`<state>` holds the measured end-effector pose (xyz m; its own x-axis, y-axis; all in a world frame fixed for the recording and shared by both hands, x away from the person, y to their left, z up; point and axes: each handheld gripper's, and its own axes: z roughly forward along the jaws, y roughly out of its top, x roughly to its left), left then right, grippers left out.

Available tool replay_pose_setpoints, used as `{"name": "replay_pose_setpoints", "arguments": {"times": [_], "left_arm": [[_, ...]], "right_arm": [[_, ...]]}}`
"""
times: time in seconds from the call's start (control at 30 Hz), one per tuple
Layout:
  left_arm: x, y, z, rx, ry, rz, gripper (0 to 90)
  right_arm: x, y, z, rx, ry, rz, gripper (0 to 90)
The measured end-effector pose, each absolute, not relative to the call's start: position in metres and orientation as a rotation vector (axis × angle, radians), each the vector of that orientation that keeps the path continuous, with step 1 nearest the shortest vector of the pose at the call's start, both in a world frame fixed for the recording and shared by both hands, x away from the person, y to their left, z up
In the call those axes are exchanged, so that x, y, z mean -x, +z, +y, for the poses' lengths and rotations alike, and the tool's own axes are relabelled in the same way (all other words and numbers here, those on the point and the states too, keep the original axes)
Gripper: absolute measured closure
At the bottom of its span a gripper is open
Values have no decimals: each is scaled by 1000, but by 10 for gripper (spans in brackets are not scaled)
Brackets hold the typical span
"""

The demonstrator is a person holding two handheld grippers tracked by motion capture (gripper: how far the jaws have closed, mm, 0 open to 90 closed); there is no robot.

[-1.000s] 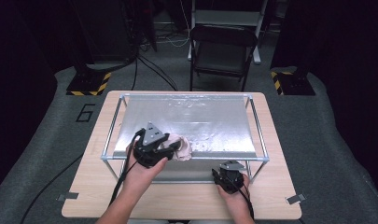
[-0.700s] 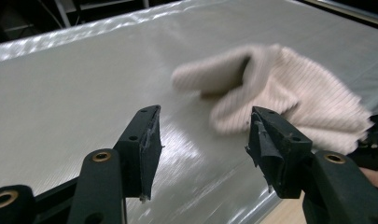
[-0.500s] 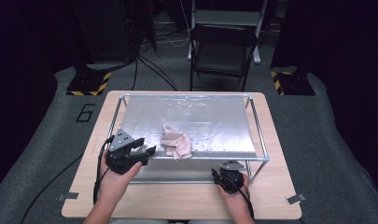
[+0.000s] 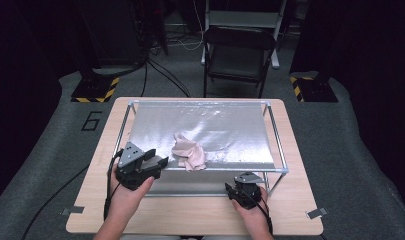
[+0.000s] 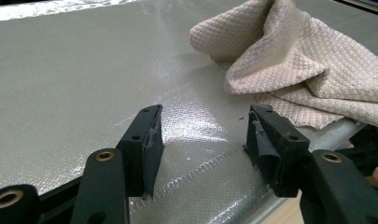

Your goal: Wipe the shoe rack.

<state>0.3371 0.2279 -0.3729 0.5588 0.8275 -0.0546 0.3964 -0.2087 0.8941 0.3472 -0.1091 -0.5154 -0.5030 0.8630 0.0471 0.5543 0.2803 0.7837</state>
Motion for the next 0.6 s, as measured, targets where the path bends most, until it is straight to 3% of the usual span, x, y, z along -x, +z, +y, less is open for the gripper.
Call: {"name": "replay_pose_setpoints", "arguments": {"times": [0.6], "left_arm": [[-337,-374,228,-1816,551,1003,454]], "right_arm": [[-305,-451,-88,-1022,1237,2293,623]]}}
